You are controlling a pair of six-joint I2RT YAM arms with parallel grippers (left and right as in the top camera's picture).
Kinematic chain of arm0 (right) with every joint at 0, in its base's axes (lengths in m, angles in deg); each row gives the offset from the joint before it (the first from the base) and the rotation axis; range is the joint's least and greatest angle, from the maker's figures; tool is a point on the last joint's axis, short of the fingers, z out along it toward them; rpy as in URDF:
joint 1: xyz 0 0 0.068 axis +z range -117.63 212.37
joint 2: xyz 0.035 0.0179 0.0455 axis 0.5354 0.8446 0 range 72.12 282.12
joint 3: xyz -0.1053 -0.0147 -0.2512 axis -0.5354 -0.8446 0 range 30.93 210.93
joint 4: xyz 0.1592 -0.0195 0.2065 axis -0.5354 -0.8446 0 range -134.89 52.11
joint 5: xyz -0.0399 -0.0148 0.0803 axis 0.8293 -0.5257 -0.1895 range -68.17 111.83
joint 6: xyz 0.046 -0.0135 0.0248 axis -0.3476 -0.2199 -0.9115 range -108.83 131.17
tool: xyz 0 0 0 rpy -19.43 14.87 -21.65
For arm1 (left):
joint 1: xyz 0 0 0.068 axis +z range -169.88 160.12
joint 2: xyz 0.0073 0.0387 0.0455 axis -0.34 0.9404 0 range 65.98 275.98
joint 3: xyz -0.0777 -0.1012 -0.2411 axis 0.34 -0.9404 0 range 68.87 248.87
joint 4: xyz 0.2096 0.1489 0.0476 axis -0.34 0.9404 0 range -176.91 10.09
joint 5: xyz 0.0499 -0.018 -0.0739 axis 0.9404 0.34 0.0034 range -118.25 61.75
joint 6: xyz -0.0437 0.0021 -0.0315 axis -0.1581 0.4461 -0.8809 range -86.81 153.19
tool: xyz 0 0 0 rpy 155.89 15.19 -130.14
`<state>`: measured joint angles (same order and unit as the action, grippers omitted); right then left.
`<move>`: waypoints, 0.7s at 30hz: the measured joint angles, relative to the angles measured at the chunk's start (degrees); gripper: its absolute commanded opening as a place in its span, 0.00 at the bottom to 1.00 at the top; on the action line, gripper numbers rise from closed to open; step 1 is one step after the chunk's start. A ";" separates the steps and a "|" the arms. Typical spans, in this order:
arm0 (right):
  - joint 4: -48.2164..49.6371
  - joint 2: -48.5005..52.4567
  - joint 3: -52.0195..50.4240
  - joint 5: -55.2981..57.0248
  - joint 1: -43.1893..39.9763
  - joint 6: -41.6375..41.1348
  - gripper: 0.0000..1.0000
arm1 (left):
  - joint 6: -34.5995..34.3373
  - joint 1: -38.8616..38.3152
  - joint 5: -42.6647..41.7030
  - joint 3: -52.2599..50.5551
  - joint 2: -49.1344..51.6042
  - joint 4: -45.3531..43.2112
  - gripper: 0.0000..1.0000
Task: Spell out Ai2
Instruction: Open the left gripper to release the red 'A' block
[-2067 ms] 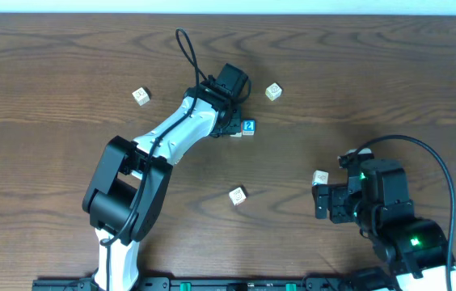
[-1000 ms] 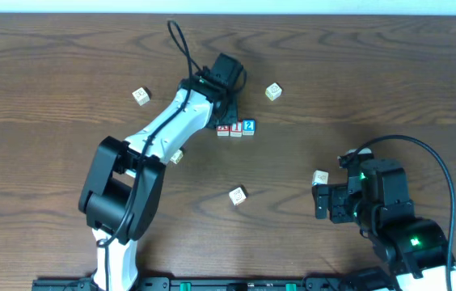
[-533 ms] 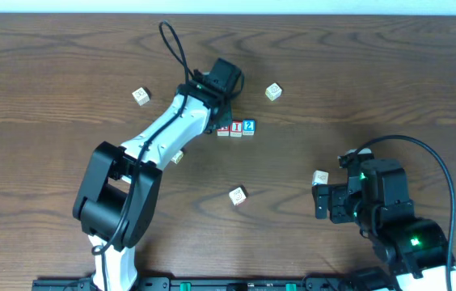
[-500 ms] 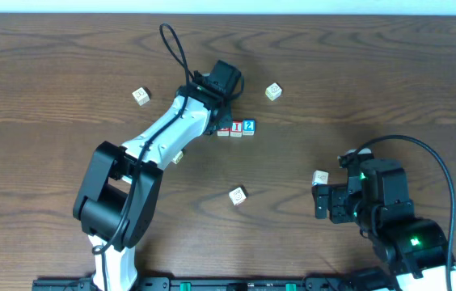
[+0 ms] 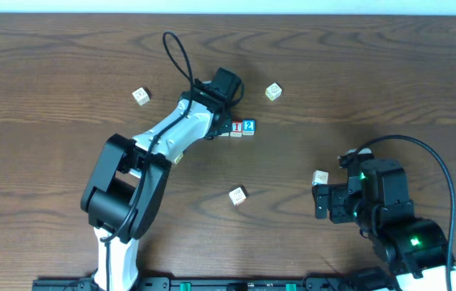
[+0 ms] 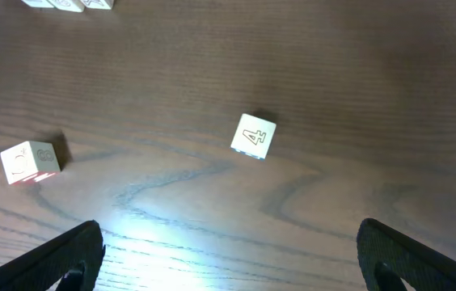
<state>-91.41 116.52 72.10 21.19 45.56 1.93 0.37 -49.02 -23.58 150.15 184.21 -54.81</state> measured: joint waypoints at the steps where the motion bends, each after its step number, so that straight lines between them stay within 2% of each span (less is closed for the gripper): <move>1: 0.00 0.00 0.00 0.00 0.00 0.00 0.99 | -0.02 0.00 -0.04 0.00 0.33 -0.28 0.06; 21: 0.00 0.00 0.00 0.00 0.00 0.00 0.99 | 0.72 0.11 -2.80 -0.02 1.40 -3.72 0.06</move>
<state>-91.41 116.52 72.10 21.19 45.56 1.93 1.09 -48.91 -26.38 150.12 185.61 -58.53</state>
